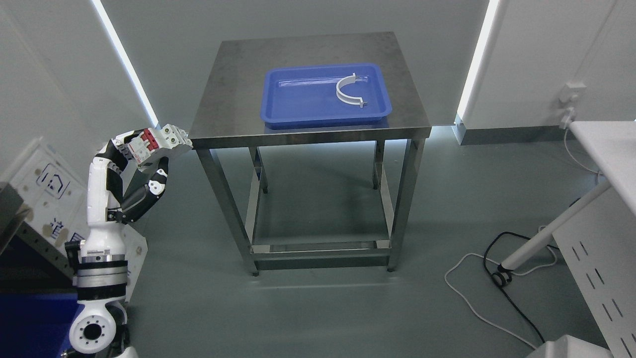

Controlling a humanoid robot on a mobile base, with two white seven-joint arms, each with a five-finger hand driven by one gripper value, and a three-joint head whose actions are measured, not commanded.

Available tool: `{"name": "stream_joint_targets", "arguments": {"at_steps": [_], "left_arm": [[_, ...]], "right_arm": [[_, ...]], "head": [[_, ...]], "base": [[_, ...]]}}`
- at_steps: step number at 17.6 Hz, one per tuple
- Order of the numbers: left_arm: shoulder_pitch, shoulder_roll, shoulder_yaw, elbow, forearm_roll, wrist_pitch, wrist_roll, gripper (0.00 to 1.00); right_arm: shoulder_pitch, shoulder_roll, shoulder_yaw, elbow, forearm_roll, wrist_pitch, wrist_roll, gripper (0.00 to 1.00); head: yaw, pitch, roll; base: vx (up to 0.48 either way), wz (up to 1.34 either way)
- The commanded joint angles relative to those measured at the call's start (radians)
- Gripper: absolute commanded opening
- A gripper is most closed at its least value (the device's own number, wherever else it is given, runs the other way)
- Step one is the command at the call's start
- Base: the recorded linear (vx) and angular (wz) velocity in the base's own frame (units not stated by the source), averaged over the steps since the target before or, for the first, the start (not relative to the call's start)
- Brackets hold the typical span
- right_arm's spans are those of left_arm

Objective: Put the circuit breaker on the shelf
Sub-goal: 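Carry the held breaker while turning toward the blue bin shelf, then move the left hand over the upper blue bin, lowering the breaker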

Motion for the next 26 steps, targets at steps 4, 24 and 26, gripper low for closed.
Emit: {"name": "stream_joint_targets", "arguments": {"at_steps": [4, 24, 26], "left_arm": [[0.002, 0.013, 0.014, -0.015, 0.001, -0.001, 0.0, 0.13], [-0.404, 0.174, -0.257, 0.155, -0.163, 0.336, -0.379, 0.13], [-0.449, 0.172, -0.301, 0.217, -0.165, 0.353, -0.379, 0.13]], "right_arm": [[-0.001, -0.017, 0.0, 0.0, 0.0, -0.001, 0.001, 1.0], [-0.001, -0.017, 0.0, 0.0, 0.0, -0.001, 0.001, 1.0], [-0.001, -0.017, 0.0, 0.0, 0.0, -0.001, 0.001, 1.0]], "head": [[0.0, 0.0, 0.0], [0.0, -0.001, 0.0], [0.0, -0.001, 0.0]], "base": [[-0.367, 0.47], [-0.1, 1.19], [0.099, 0.22]]}}
